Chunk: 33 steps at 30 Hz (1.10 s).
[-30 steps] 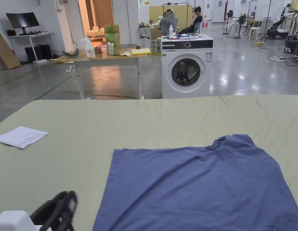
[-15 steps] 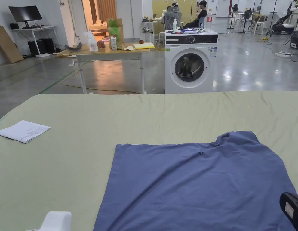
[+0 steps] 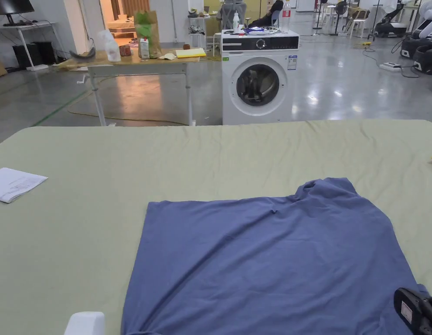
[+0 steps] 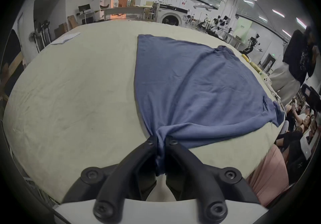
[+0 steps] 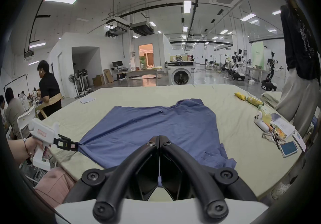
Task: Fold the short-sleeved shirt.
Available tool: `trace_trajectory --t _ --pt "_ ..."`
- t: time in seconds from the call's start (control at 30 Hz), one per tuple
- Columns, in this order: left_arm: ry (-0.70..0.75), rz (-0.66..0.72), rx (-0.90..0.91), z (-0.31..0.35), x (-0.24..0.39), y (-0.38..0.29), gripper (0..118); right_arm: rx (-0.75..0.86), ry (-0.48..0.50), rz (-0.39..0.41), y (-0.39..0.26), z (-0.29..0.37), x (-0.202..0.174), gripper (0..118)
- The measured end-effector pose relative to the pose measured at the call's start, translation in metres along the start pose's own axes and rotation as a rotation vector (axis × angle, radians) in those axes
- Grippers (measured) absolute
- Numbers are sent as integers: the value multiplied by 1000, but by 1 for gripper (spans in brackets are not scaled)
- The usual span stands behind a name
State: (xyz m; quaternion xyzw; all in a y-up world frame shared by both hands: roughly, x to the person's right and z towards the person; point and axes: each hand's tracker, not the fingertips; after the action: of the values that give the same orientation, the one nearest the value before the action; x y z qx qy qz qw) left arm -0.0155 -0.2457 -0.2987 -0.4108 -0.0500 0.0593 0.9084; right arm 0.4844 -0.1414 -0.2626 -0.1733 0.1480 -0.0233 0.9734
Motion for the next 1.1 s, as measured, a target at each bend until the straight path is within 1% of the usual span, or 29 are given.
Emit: trace_trajectory --t 0.03,0.1,0.13,0.2,0.23,0.3,0.33,0.37,0.4,0.43,0.47,0.5,0.53,0.57,0.6,0.63,0.67,0.7,0.73,0.77,0.8,0.83,0.87,0.9,0.97,1.0,1.03,1.1 --pt "22 -24 26 7 2 -3 1 -13 -17 -31 -1 0 13 0" --pt "-1 -20 76 21 2 -6 1 -48 -75 -107 -4 -5 41 0" --pt "-6 -18 103 27 2 -7 1 -103 -109 -156 -7 -8 59 0" --pt "2 -53 156 37 9 -8 1 -243 -115 -258 -16 -16 97 1" --pt "6 -72 180 41 12 -9 1 -320 -96 -288 -22 -22 112 23" --pt "21 -83 174 45 23 -10 1 -375 -130 -269 -37 -24 130 44" --pt "24 -84 167 45 24 -10 1 -418 -151 -238 -44 -27 136 59" --pt "23 -83 162 46 24 -11 1 -478 -180 -221 -52 -34 140 97" --pt "20 -79 157 46 24 -11 1 -530 -180 -208 -58 -37 143 118" --pt "20 -73 153 44 26 -11 1 -537 -142 -204 -63 -36 149 113" --pt "21 -66 150 44 26 -12 1 -568 -165 -182 -70 -41 154 113" --pt "20 -60 146 44 26 -14 1 -611 -176 -168 -75 -54 146 113" --pt "20 -55 142 44 26 -16 1 -679 -185 -150 -82 -63 147 113" --pt "21 -53 138 42 24 -15 1 -720 -171 -140 -87 -67 148 110" --pt "23 -53 134 41 25 -16 1 -751 -171 -113 -93 -72 146 106" --pt "25 -56 132 41 26 -18 1 -720 -189 -47 -93 -73 145 105" --pt "28 -60 127 41 27 -18 1 -726 -180 -13 -91 -73 141 104" --pt "34 -68 120 39 27 -17 1 -733 -198 -7 -86 -72 138 100" --pt "40 -73 119 39 28 -17 1 -726 -192 -7 -82 -70 135 84" --pt "43 -76 117 39 29 -17 1 -717 -186 33 -76 -66 129 66" --pt "45 -79 116 40 30 -17 1 -694 -177 86 -73 -62 125 37" --pt "45 -80 116 37 27 -17 1 -674 -154 107 -71 -59 122 3" --pt "41 -78 115 37 26 -16 1 -648 -116 128 -70 -56 122 3" --pt "41 -76 117 37 27 -16 1 -656 -109 96 -67 -53 116 3" --pt "46 -80 117 37 27 -16 1 -640 -136 137 -66 -48 110 3" --pt "45 -82 113 38 27 -16 1 -627 -137 140 -64 -43 109 3" --pt "46 -84 112 40 27 -15 1 -620 -134 132 -61 -37 111 3" --pt "47 -90 112 45 27 -17 1 -620 -135 90 -56 -23 113 3"
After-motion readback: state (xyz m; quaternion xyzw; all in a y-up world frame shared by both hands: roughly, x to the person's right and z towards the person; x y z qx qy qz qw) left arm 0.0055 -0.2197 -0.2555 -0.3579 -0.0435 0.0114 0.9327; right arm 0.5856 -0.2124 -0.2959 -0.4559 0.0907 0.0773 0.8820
